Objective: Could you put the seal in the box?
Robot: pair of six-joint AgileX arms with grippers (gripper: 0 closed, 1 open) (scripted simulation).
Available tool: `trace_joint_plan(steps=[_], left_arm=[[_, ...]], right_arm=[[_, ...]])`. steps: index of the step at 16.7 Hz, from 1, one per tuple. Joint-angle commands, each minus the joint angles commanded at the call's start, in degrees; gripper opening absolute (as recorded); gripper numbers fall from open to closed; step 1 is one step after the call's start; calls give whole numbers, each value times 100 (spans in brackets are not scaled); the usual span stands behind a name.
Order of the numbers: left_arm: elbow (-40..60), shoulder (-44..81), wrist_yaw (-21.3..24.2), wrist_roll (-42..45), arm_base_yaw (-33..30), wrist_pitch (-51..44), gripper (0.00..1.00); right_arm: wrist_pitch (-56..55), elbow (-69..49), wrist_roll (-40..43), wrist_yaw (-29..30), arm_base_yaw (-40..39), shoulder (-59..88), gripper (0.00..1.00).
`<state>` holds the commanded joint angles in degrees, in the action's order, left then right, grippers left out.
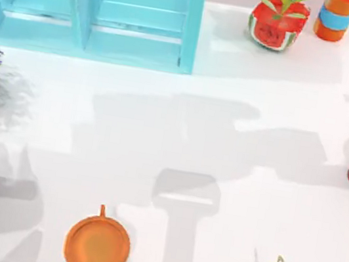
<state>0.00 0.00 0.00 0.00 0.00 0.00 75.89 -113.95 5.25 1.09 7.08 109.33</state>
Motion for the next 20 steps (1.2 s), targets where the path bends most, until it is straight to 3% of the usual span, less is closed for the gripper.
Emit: trace_joint_plan(steps=[4, 7, 15, 20], left_arm=[[0, 0, 0, 0, 0, 0, 100], [0, 0, 0, 0, 0, 0, 100], [0, 0, 0, 0, 0, 0, 100], [0, 0, 0, 0, 0, 0, 100]], right_arm=[[254, 812, 1458, 55, 1405, -281, 0], [402, 1396, 1929, -22, 1856, -344, 0], [455, 1722, 1961, -100, 1870, -321, 0], [-349, 2522, 1952, -109, 1855, -297, 0]])
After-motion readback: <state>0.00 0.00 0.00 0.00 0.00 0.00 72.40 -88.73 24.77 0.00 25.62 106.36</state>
